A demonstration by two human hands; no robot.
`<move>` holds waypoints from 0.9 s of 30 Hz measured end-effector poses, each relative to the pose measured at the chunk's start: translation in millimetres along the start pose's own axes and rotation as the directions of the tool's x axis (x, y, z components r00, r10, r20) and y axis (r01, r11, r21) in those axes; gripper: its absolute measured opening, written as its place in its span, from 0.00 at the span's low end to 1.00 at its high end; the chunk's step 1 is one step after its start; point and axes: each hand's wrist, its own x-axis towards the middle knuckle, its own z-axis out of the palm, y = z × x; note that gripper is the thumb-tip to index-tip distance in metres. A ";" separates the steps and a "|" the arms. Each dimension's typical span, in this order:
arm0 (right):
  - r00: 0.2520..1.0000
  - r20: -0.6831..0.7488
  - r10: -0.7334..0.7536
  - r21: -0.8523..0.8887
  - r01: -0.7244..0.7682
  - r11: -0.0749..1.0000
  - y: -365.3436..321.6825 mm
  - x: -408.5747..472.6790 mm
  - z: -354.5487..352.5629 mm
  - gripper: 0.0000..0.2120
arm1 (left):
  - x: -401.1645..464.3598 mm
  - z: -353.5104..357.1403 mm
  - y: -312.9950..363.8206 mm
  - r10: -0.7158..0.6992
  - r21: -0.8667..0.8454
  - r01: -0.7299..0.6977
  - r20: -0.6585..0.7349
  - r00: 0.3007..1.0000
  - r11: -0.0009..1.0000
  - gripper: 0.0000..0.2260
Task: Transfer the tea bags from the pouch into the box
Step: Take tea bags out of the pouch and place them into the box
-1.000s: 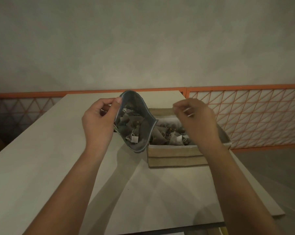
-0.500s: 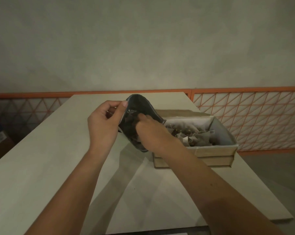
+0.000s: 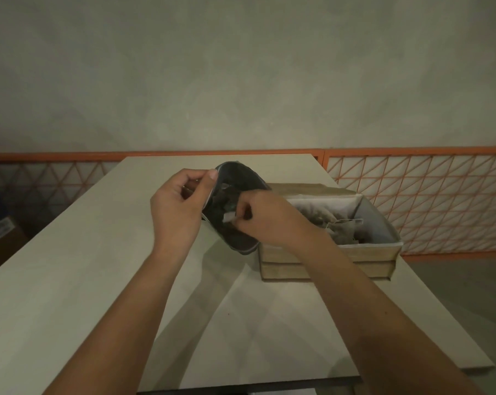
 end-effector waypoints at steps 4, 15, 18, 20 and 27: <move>0.991 -0.098 0.089 0.359 -0.048 0.932 1.9 -11.3 -16.9 0.05 | 0.6 -0.1 1.7 -0.011 0.007 0.011 -0.004 1.000 1.000 0.03; 0.856 -0.417 0.304 0.634 0.035 0.773 35.4 -41.0 -53.6 0.07 | 1.2 6.8 3.0 -0.046 -0.002 0.046 -0.039 0.998 0.999 0.04; 0.841 -0.421 0.341 0.515 -0.087 0.852 55.6 -42.4 -43.8 0.04 | 2.2 7.5 3.5 -0.042 -0.011 0.041 -0.061 0.997 0.999 0.03; 0.878 -0.313 0.362 0.427 -0.211 0.879 64.7 -41.8 -32.9 0.05 | 2.5 7.9 4.1 -0.039 -0.014 0.038 -0.069 0.997 0.999 0.04; 0.938 0.050 0.343 0.105 -0.346 0.932 67.9 -42.9 -21.0 0.07 | 2.6 7.0 3.2 -0.043 -0.026 0.041 -0.053 0.998 0.999 0.03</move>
